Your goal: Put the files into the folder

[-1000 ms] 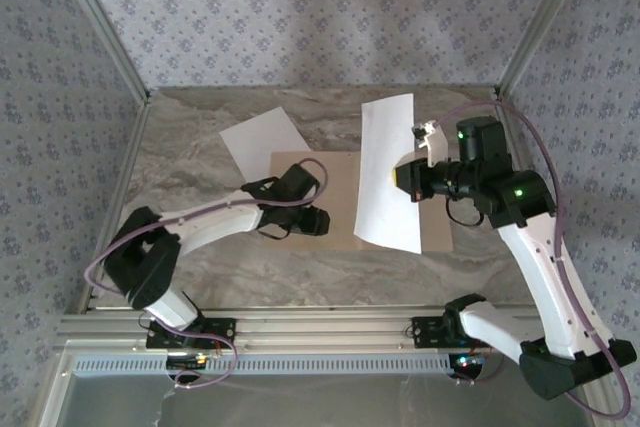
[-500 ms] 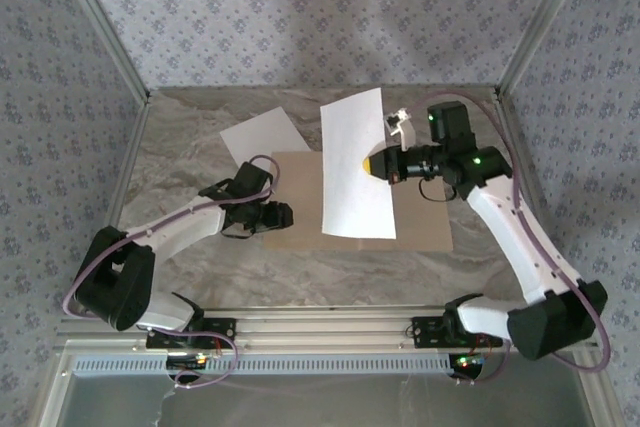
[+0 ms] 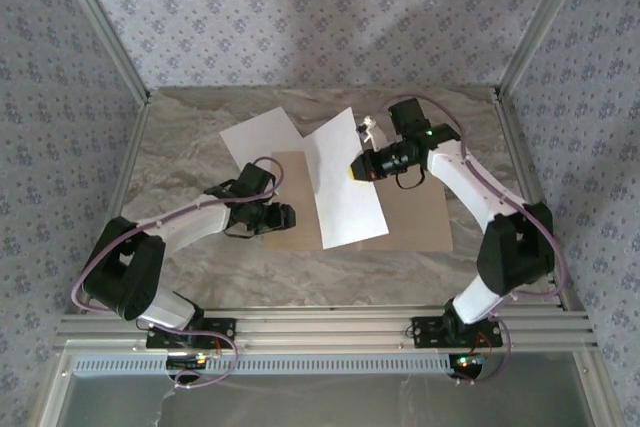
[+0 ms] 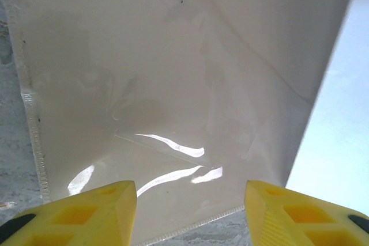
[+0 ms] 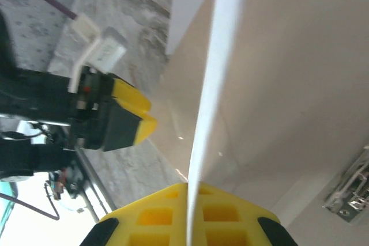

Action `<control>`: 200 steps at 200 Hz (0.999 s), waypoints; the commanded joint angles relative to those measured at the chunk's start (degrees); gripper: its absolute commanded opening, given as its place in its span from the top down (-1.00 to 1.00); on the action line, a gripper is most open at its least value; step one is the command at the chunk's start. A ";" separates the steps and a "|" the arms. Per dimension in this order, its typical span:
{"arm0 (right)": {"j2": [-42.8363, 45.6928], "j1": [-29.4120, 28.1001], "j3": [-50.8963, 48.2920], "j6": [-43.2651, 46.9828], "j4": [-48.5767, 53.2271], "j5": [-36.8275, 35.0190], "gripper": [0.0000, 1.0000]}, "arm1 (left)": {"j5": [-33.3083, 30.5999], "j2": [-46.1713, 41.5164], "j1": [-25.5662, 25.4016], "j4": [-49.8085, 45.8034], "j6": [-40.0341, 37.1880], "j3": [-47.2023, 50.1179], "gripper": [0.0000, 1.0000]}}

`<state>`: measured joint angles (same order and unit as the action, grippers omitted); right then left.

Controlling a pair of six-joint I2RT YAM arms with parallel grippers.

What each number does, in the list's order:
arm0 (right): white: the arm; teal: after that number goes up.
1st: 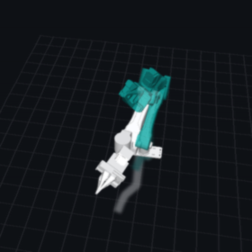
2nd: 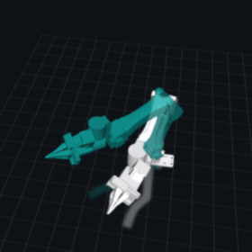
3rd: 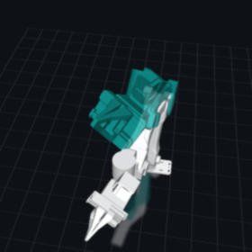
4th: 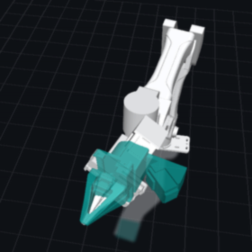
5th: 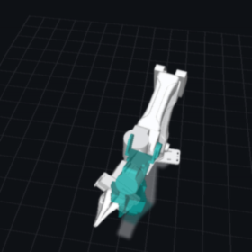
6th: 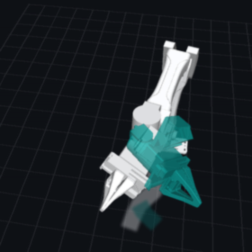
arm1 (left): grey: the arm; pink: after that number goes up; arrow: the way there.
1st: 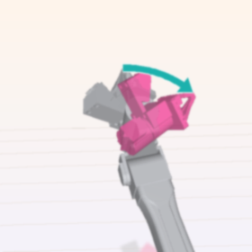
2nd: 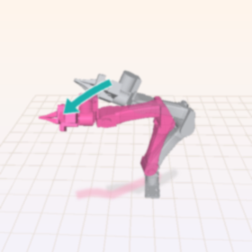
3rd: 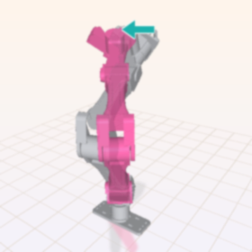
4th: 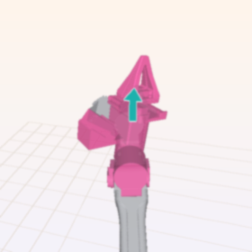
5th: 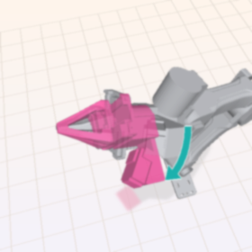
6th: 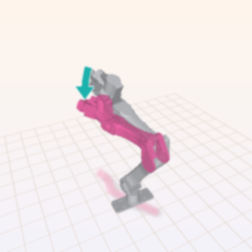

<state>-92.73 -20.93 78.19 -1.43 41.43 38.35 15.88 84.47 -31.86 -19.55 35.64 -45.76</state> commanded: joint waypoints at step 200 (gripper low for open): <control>3.47 1.58 -2.88 14.97 -4.98 -14.13 1.00 | 1.28 2.97 0.36 2.50 0.77 1.63 -0.06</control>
<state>-91.02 -19.81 76.84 12.05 39.05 22.28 16.12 86.80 -31.86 -17.74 36.03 -44.51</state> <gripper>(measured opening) 0.047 0.531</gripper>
